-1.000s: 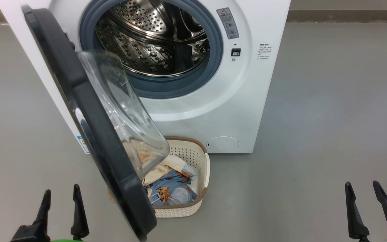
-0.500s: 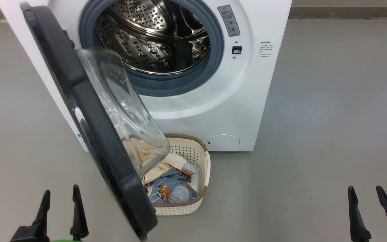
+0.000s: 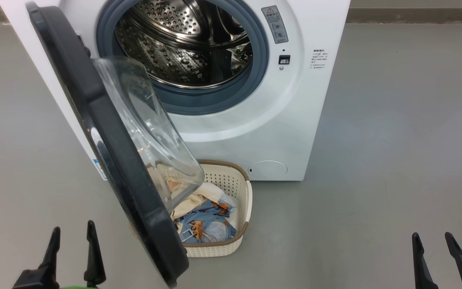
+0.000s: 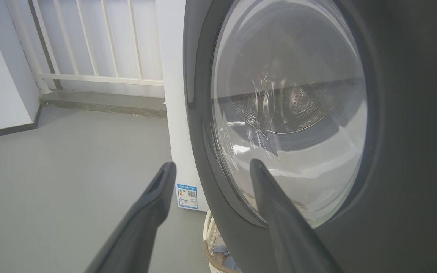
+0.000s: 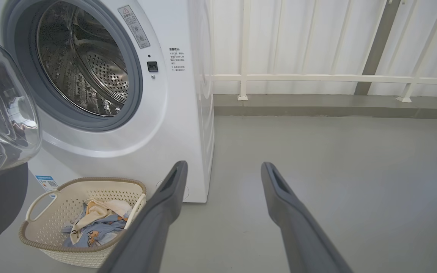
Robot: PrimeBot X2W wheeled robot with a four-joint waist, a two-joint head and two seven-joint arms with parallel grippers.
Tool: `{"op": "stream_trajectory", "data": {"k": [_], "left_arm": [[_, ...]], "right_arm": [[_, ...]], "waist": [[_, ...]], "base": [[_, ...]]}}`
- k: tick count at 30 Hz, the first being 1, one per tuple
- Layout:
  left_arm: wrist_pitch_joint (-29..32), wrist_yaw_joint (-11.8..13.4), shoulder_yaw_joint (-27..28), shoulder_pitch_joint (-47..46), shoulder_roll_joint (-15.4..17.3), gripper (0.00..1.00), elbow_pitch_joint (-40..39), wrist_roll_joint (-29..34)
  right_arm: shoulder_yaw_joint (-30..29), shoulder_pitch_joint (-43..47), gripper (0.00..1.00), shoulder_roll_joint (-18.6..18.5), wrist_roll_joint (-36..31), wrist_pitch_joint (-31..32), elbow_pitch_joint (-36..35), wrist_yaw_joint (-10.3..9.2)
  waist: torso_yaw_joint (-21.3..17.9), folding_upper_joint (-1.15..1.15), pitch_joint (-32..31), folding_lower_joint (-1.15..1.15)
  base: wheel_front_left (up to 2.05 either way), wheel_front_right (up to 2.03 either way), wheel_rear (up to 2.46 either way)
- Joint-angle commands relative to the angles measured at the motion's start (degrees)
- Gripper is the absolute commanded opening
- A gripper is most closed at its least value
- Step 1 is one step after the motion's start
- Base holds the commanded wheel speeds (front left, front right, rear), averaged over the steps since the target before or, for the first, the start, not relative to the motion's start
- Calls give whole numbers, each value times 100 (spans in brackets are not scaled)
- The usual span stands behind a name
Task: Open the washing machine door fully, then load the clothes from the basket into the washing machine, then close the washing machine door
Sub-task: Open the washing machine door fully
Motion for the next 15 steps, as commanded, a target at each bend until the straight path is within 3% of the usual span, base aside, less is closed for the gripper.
{"op": "stream_trajectory", "data": {"k": [1, 5, 6, 7, 8, 15], "left_arm": [[-37, 14, 195, -79, 73, 100, -135, 2], [-37, 17, 195, -75, 73, 100, -142, -6], [-37, 26, 198, -69, 73, 84, -129, -9], [-37, 57, 209, -59, 73, 31, -96, 8], [-37, 82, 225, -59, 73, 0, -68, -5], [-37, 345, 488, -126, 73, 0, -95, -251]], "right_arm": [[120, -81, 100, -79, -73, -68, -123, 9], [112, -82, 100, -73, -73, -68, -91, 9], [110, -84, 100, -72, -74, -68, -86, 9], [108, -85, 100, -71, -76, -68, -79, 9], [109, -85, 100, -70, -79, -68, -72, 9], [76, -76, 100, -64, -72, -68, -51, 9]], "waist": [[3, 0, -2, 0], [12, 0, 0, 0], [14, 0, 2, 0], [15, 0, 3, 0], [17, 0, 4, 0], [53, 0, 19, 0]], "base": [[0, 0, 0], [0, 0, 0], [0, 0, 0], [0, 0, 0], [0, 0, 0], [0, 0, 0]]}}
